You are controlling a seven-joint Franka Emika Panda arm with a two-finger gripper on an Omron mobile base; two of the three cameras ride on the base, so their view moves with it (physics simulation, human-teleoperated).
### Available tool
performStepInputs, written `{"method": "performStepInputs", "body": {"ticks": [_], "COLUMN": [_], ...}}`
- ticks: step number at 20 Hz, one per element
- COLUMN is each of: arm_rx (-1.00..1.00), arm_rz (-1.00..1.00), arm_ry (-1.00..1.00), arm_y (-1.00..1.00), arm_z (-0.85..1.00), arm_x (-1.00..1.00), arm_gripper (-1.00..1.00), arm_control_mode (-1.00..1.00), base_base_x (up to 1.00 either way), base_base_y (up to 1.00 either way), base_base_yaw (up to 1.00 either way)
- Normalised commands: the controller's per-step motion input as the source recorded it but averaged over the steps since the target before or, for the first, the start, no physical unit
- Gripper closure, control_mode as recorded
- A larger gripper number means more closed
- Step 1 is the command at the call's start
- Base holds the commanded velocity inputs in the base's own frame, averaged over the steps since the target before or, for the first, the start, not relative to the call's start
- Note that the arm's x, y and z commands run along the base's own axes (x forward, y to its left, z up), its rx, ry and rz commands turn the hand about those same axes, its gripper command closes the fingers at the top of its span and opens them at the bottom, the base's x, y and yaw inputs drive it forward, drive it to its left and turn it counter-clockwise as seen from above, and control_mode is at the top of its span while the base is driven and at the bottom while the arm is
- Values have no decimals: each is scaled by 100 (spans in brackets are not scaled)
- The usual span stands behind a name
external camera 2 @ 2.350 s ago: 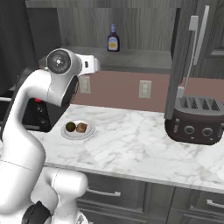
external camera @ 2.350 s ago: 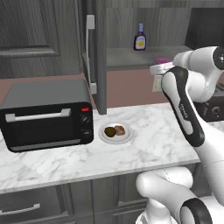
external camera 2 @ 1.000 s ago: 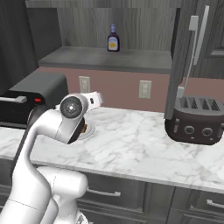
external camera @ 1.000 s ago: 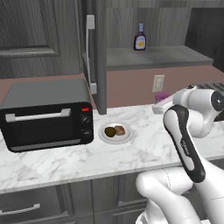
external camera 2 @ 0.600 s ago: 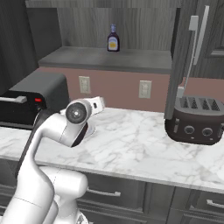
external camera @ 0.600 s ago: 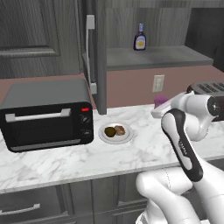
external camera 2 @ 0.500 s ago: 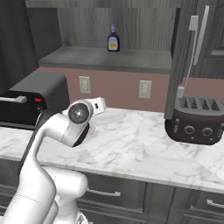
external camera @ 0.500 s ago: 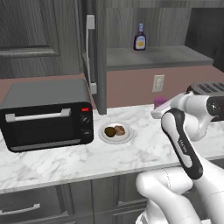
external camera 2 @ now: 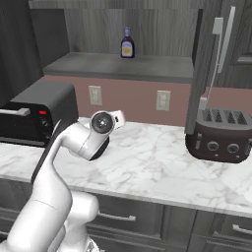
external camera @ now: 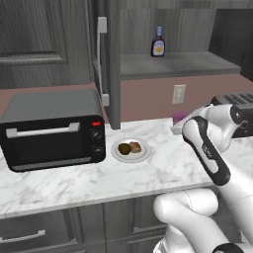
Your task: Pick the avocado and bread from the counter and place them on the plate. Then pick the jam from the cabinet and place it next to the plate. Lastly close the cabinet door.
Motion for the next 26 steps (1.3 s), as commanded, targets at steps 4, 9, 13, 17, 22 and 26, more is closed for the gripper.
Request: {"method": "performStepInputs", "body": {"ticks": [4,9,13,17,22,26], "arm_rx": [-5,-6,-5,-3,-2,0], "arm_rz": [7,6,6,4,4,2], "arm_ry": [10,12,6,0,0,0], "arm_y": [-4,-1,0,-4,-1,0], "arm_z": [-35,-38,-40,-31,-41,-35], "arm_x": [24,26,9,2,0,2], "arm_gripper": [100,100,100,100,100,100], "arm_control_mode": [-100,-100,-100,-100,-100,-100], "base_base_x": [0,0,0,0,0,0], "base_base_y": [0,0,0,0,0,0], "base_base_yaw": [0,0,0,0,0,0]}}
